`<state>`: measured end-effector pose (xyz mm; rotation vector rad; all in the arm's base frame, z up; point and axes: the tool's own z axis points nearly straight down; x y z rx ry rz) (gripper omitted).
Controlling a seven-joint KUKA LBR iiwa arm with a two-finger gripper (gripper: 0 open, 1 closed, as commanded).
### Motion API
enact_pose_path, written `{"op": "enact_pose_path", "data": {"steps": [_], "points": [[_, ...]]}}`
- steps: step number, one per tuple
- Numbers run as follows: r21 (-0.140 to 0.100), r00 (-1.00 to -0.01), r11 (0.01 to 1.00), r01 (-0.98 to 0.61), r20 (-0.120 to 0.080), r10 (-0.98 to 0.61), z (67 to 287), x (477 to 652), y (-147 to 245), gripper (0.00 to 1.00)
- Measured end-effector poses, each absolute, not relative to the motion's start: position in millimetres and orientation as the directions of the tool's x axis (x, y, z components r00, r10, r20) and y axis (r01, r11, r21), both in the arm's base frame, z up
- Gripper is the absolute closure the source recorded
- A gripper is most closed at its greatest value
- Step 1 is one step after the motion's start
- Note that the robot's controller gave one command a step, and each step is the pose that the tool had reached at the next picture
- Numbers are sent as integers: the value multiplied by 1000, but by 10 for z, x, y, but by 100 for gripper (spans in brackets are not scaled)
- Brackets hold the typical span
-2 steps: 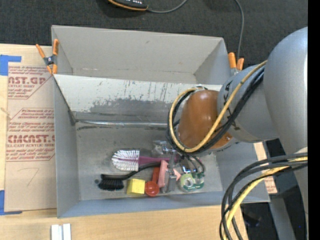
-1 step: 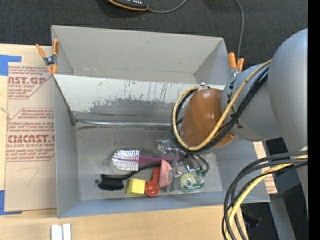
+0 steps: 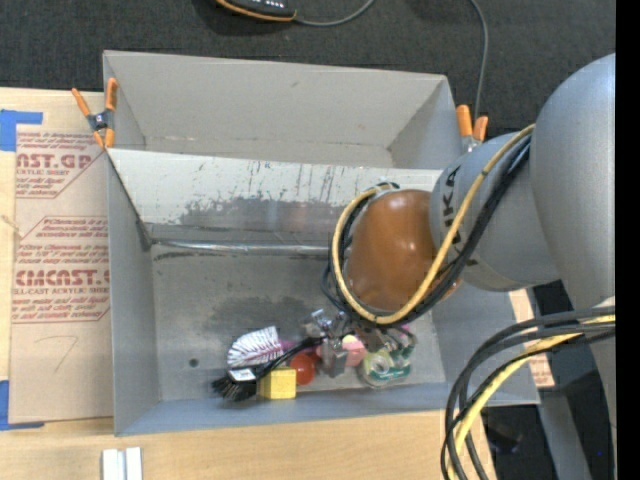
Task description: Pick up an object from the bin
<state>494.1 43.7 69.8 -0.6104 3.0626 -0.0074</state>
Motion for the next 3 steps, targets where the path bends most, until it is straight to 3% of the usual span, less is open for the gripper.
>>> {"op": "enact_pose_path", "data": {"steps": [1, 2, 3], "points": [[-8, -923, 924, -383, -17, -383, 698, 4941, 437, 100], [-7, -920, 920, -391, -13, -391, 1814, 4937, 434, 100], [-5, -920, 921, -391, -11, -391, 1656, 4921, 422, 100]]}}
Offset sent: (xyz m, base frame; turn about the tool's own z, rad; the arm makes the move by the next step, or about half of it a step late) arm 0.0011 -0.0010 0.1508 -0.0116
